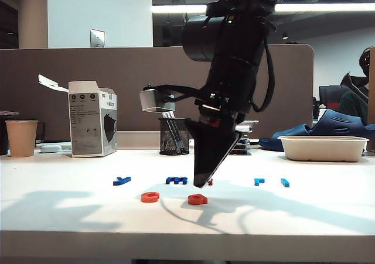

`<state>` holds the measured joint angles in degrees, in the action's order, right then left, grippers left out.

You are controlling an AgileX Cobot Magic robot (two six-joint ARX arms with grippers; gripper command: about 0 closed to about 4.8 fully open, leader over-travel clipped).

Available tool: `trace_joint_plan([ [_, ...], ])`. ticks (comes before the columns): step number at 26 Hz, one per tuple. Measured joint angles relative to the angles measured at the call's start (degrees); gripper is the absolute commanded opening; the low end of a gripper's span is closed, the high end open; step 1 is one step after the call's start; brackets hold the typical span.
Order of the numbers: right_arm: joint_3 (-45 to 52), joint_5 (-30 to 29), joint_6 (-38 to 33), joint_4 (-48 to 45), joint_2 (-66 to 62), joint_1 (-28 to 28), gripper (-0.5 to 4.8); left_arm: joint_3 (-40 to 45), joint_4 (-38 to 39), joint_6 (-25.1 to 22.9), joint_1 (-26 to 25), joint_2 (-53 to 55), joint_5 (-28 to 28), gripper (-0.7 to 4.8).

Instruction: Select the appropriate letters from the row of letter magnets placed on the table to arrange into the word "car".

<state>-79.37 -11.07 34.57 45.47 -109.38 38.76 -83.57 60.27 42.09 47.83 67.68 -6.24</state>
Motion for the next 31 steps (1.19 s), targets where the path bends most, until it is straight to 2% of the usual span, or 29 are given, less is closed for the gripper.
trace_joint_plan([
  [16, 0.02, -2.21, 0.0, -1.7, -0.02, 0.04, 1.57, 0.0, 0.0, 0.0, 0.0, 0.0, 0.0, -0.05],
  [19, 0.02, 1.53, -0.72, -3.06, -0.02, -0.13, 1.57, 0.0, 0.0, 0.0, 0.0, 0.0, 0.0, -0.05],
  [27, 0.0, 2.64, -5.09, -6.14, 2.34, -4.61, 1.57, 0.0, 0.0, 0.0, 0.02, -0.02, 0.0, -0.05],
  [31, 0.02, 7.61, -13.77, -5.64, 3.39, -5.75, 1.57, 0.0, 0.0, 0.0, 0.02, -0.02, 0.0, -0.05],
])
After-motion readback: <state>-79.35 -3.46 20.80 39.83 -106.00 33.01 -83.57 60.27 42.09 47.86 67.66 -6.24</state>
